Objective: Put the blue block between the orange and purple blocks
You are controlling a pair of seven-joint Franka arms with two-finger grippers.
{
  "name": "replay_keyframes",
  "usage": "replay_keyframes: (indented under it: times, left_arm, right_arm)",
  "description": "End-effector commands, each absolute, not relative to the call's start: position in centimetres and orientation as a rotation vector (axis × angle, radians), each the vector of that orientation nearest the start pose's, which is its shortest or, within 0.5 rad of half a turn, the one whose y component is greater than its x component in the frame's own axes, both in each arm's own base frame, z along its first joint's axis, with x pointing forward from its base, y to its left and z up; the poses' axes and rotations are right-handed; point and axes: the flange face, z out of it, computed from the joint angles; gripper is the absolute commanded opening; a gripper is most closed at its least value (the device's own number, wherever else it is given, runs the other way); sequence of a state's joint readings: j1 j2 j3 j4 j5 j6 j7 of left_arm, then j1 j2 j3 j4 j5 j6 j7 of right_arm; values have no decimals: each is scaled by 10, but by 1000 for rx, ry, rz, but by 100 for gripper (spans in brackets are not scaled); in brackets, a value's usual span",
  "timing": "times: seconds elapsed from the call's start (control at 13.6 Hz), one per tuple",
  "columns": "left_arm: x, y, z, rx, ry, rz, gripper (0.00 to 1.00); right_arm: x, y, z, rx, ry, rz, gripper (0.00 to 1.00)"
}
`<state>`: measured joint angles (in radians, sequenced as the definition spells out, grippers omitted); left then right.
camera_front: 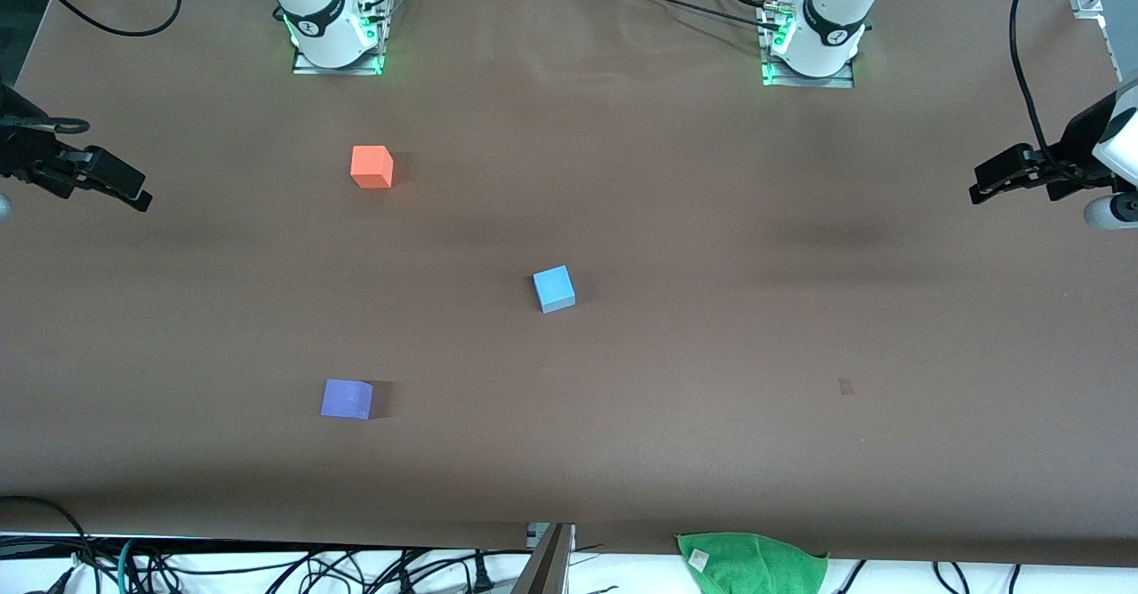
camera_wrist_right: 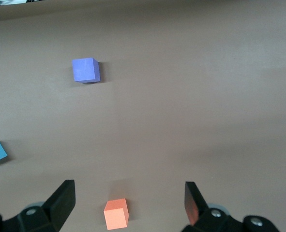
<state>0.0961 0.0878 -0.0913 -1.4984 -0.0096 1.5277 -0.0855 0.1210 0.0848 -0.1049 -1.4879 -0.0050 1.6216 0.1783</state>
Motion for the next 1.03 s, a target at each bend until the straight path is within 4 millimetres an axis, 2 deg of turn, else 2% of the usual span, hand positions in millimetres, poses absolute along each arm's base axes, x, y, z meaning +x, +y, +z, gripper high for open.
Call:
replay_keyframes:
  times: [0.0, 0.44, 0.95]
  left_arm:
    - [580, 4, 611, -3160, -111, 85, 100]
    - [580, 3, 610, -3160, -109, 90, 100]
    - [581, 4, 609, -3160, -111, 93, 100]
  right_arm:
    - [587, 12, 625, -3123, 259, -108, 100]
    - [589, -4, 631, -3116, 303, -162, 100]
    - [588, 5, 630, -3117, 277, -152, 100]
